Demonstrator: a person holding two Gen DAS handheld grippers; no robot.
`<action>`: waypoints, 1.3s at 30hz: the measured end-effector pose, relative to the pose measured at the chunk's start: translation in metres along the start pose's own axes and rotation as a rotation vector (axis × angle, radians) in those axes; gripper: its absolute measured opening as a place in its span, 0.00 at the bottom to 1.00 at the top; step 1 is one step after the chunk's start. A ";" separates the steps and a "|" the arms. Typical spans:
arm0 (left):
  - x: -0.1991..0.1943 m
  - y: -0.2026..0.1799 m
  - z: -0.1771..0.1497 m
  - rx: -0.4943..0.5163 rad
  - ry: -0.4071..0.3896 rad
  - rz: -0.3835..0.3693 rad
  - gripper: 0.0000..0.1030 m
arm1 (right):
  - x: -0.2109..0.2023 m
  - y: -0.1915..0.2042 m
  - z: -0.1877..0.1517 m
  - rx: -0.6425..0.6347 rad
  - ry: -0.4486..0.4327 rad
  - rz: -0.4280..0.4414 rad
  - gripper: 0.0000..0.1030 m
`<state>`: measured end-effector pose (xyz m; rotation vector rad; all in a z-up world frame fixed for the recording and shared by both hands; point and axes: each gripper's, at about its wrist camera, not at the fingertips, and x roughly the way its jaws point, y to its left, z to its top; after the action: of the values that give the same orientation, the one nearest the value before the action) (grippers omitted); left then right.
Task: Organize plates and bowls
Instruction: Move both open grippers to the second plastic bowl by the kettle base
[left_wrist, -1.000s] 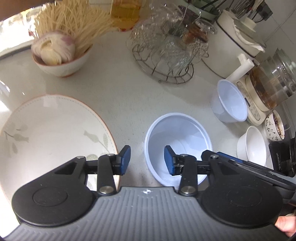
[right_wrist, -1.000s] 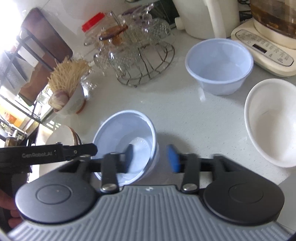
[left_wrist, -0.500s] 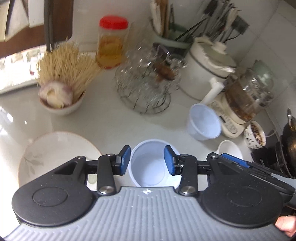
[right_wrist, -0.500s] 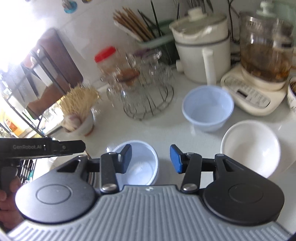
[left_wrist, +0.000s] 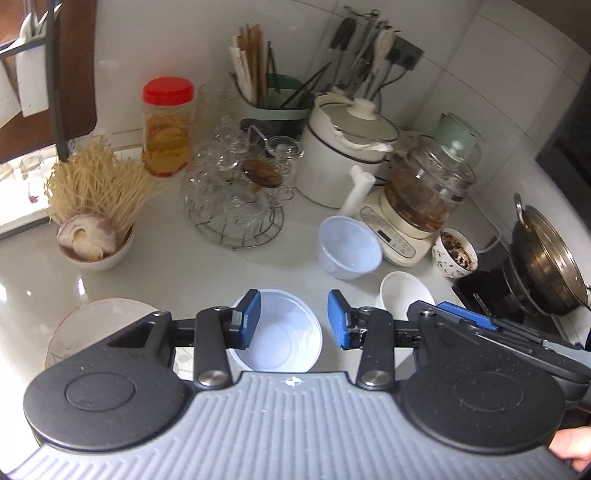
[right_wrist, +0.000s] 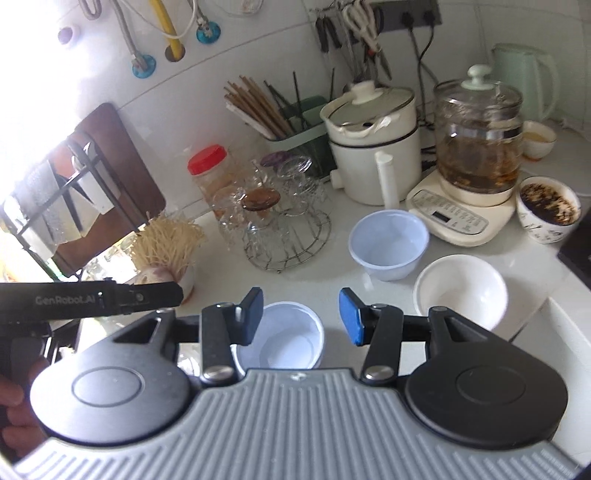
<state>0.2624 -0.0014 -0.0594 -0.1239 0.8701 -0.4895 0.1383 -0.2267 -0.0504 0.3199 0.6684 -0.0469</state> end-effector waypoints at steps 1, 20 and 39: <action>-0.002 0.000 -0.002 0.001 0.000 -0.011 0.44 | -0.004 0.000 -0.001 0.005 -0.003 -0.009 0.48; -0.004 -0.021 -0.028 0.109 0.037 -0.166 0.44 | -0.053 -0.008 -0.032 0.128 -0.051 -0.186 0.47; 0.095 -0.048 0.027 0.044 0.080 -0.110 0.44 | 0.011 -0.086 0.027 0.163 -0.030 -0.158 0.47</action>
<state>0.3168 -0.0901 -0.0941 -0.1125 0.9330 -0.6193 0.1513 -0.3164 -0.0612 0.4221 0.6600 -0.2578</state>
